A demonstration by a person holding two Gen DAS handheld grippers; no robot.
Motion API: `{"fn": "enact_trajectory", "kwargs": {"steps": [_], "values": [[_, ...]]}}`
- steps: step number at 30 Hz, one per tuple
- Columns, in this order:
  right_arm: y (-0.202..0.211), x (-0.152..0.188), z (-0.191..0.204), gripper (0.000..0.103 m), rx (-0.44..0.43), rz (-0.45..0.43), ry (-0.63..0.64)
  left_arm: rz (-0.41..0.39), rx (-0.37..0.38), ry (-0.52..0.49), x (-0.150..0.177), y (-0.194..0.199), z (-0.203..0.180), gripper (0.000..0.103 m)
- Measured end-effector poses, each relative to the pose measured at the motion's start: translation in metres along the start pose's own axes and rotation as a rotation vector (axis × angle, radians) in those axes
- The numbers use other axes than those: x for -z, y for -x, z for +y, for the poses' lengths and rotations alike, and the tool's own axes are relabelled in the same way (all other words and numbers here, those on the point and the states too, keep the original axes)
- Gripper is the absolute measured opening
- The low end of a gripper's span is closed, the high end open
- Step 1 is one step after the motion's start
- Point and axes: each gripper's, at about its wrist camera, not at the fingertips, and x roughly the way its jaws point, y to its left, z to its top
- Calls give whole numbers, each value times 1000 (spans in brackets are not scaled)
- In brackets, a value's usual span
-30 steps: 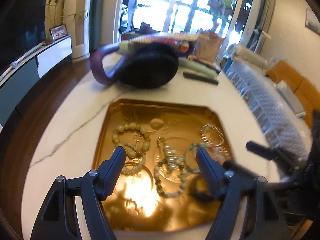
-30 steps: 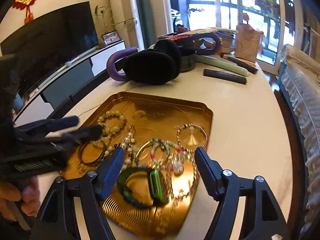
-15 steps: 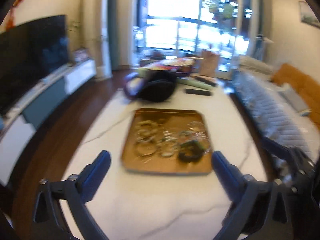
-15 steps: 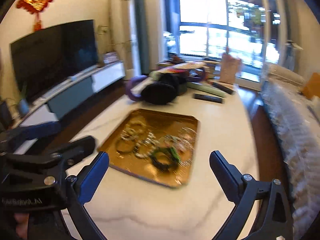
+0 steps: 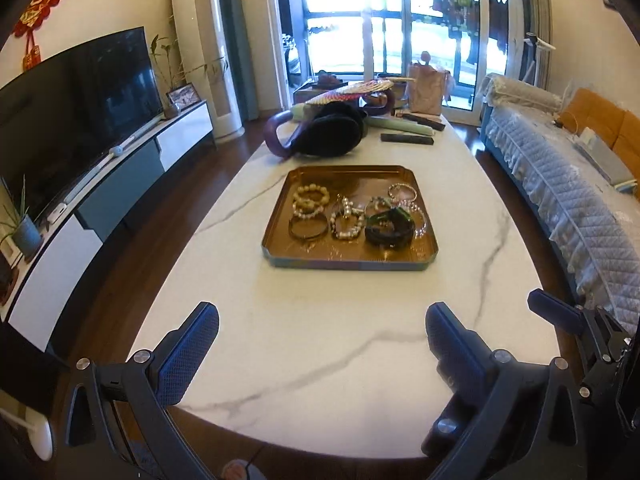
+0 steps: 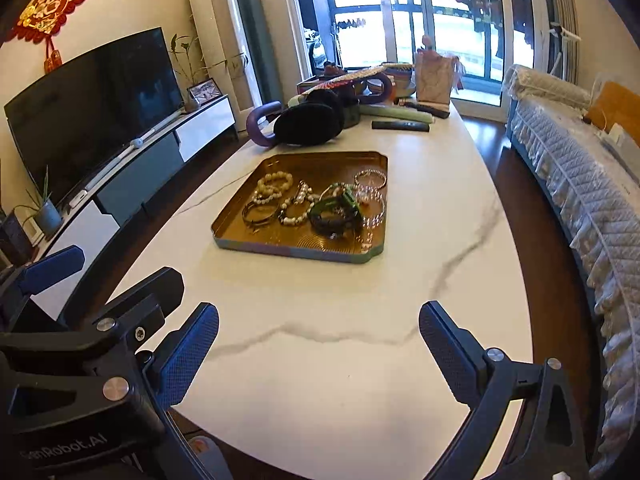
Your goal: Organize jewelry
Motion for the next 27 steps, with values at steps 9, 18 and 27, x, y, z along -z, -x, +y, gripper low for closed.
{"fn": "enact_trajectory", "kwargs": {"steps": [9,18,27], "values": [[1,1,2,100,17,-18,13,-18,2,12,3,1,2,103],[-3,2,1,100,15,-6,13,2,3,12,3,-3,3,103],[-7,4,-4,99,6,12,2,22,8,3,3,-8,0,103]]}}
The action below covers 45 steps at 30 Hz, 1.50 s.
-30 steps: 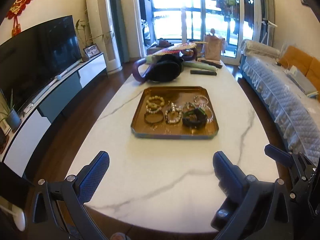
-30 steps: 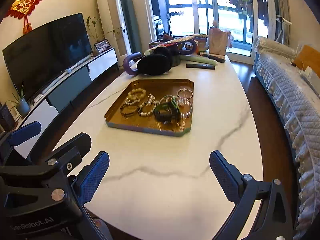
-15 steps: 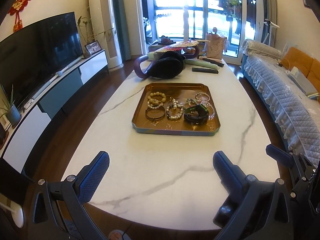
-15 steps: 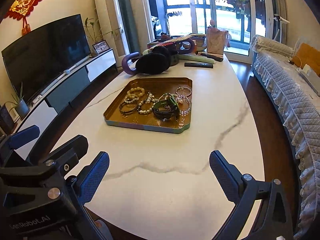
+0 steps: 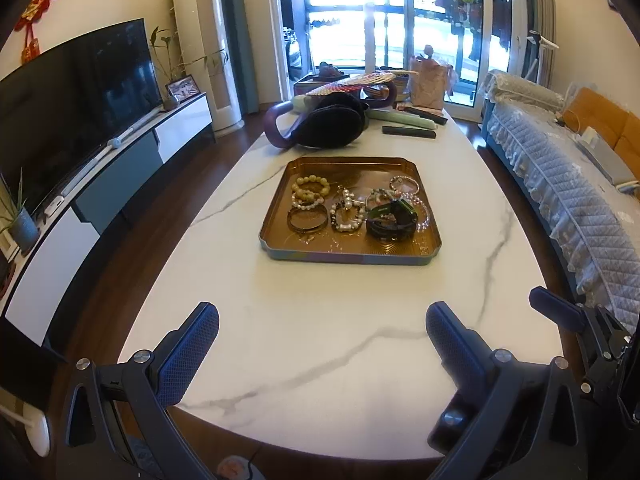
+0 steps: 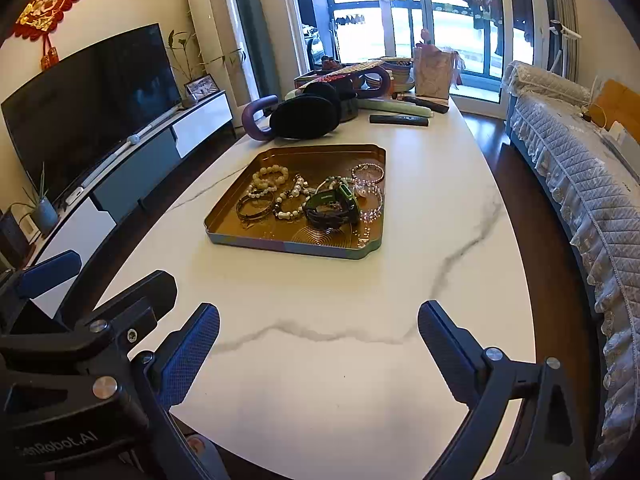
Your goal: Organize jewelry
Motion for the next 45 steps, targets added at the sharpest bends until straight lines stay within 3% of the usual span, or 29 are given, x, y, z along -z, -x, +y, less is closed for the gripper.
{"fn": "enact_trajectory", "kwargs": {"steps": [45], "values": [[-4,0,-4,99,-18,3,1,7,-8,1,1,-3,0,103]]}}
